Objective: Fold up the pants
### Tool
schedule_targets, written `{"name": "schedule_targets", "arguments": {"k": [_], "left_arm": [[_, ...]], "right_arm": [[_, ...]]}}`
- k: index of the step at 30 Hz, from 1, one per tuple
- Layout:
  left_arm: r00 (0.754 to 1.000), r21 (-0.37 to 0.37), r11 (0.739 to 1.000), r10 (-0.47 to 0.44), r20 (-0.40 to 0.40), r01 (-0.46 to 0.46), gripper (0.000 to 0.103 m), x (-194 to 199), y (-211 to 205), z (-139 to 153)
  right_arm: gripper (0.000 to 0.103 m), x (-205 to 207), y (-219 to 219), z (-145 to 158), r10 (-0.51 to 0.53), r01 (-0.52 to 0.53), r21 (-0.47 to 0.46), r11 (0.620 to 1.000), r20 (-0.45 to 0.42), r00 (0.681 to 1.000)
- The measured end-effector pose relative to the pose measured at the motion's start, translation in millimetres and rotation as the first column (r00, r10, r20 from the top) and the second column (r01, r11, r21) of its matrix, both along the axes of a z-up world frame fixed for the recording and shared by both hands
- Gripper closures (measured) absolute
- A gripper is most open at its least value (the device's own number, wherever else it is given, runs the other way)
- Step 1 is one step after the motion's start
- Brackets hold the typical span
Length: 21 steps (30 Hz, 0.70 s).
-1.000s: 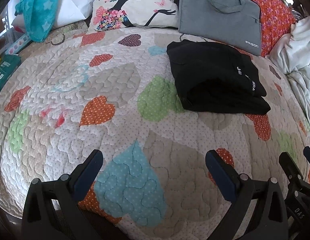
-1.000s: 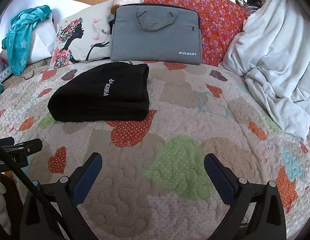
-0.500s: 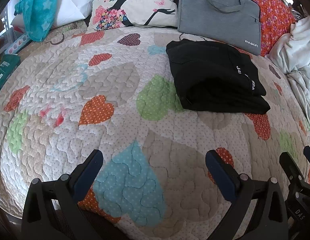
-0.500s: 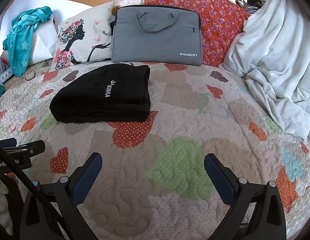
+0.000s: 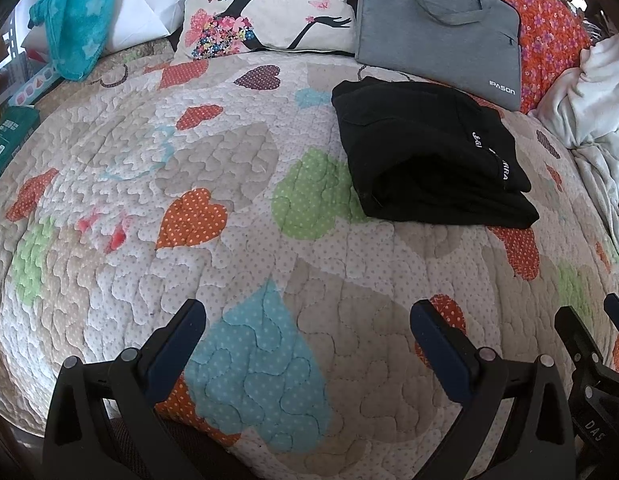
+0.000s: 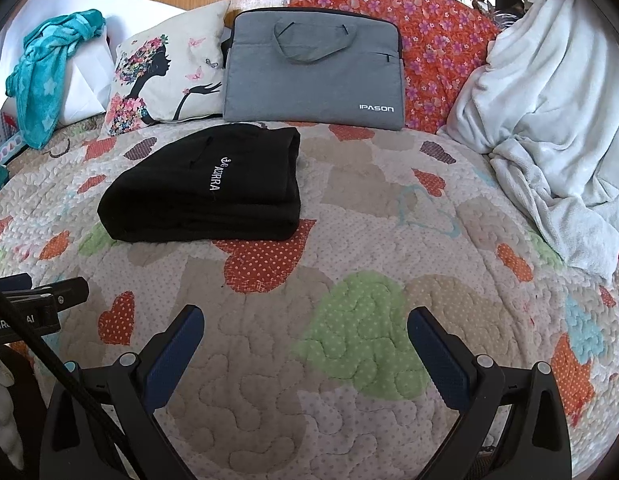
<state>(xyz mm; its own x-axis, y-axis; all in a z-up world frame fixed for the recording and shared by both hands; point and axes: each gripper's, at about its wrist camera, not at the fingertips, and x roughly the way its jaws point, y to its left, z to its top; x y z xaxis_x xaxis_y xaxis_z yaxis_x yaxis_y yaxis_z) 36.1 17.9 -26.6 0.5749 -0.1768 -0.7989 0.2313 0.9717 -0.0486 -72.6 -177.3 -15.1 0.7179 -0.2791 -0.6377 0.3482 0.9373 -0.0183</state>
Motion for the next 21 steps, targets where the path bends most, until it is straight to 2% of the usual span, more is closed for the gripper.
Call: {"name": "schedule_targets", "arguments": {"k": [3, 5, 7, 9, 12, 16, 21], "left_arm": [[0.999, -0.005, 1.0, 0.022, 0.035, -0.022, 0.001, -3, 4, 7], [0.99, 0.011, 0.998, 0.067, 0.122, -0.069, 0.001, -12, 9, 20], [0.968, 0.027, 0.993, 0.109, 0.227, -0.118, 0.001, -26, 13, 37], [0.95, 0.025, 0.99, 0.128, 0.287, -0.14, 0.001, -36, 18, 53], [0.947, 0.014, 0.987, 0.148, 0.284, -0.158, 0.001, -44, 24, 70], [0.96, -0.015, 0.993, 0.119, 0.253, -0.119, 0.001, -49, 24, 86], [0.977, 0.004, 0.999, 0.049, 0.206, -0.051, 0.001, -53, 9, 81]], "right_arm": [[0.0, -1, 0, 0, 0.004, -0.004, -0.008, 1.0, 0.005, 1.0], [0.0, -2, 2, 0, 0.006, -0.005, -0.017, 1.0, 0.009, 1.0], [0.0, -4, 4, 1, 0.009, -0.009, -0.028, 1.0, 0.013, 1.0], [0.0, -5, 5, 3, 0.015, -0.014, -0.038, 0.999, 0.016, 1.0], [0.0, -7, 8, 4, 0.019, -0.018, -0.045, 0.999, 0.02, 1.0], [0.0, -7, 7, 5, 0.021, -0.02, -0.03, 0.999, 0.027, 0.999], [0.0, -11, 8, 9, 0.032, -0.031, -0.018, 0.999, 0.057, 0.998]]}}
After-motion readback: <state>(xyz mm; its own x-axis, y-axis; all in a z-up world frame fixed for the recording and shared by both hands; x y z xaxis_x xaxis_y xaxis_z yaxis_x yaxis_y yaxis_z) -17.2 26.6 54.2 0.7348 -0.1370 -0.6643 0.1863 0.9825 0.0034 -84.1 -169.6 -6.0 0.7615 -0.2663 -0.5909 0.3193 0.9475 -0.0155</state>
